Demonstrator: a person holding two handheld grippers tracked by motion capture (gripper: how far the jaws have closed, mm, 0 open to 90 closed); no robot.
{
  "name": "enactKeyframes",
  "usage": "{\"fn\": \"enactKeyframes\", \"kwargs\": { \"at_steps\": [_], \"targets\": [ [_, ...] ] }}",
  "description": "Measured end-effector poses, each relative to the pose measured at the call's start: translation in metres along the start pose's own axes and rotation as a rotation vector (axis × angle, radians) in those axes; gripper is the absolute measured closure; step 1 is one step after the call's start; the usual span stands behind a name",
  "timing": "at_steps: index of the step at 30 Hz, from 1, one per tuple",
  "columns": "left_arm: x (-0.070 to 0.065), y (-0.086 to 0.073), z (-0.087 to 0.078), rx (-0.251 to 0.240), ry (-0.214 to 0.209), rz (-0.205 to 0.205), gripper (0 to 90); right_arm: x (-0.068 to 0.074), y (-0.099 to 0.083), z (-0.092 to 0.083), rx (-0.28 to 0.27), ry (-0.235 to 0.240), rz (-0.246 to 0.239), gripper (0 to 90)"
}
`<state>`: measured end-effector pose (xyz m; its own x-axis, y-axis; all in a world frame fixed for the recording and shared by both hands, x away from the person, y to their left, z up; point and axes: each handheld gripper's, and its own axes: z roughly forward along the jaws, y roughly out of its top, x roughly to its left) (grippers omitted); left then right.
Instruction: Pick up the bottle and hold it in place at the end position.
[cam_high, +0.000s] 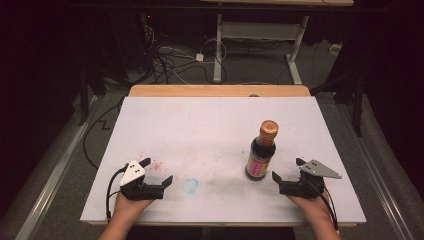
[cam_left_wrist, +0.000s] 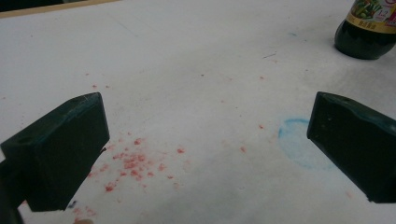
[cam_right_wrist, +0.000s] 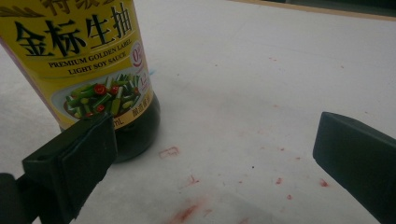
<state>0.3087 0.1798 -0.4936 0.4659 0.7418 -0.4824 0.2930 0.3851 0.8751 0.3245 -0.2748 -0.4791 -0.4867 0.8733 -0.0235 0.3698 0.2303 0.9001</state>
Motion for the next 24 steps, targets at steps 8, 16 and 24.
{"fn": "enactKeyframes", "kwargs": {
  "at_steps": [8, 16, 24],
  "targets": [
    [-0.0020, -0.0028, 0.0021, 0.026, -0.001, 0.026, 0.0, -0.0006, -0.0018, -0.0035, -0.030, 0.000, 0.006, 0.5],
    [-0.0017, -0.0024, 0.0014, 0.023, -0.007, 0.020, 0.0, -0.0015, -0.0014, -0.0032, -0.026, 0.004, 0.014, 0.4],
    [-0.0014, -0.0022, 0.0020, 0.035, -0.010, 0.019, 0.0, 0.0003, 0.0015, -0.0068, -0.033, 0.042, 0.013, 0.6]
  ]
}}
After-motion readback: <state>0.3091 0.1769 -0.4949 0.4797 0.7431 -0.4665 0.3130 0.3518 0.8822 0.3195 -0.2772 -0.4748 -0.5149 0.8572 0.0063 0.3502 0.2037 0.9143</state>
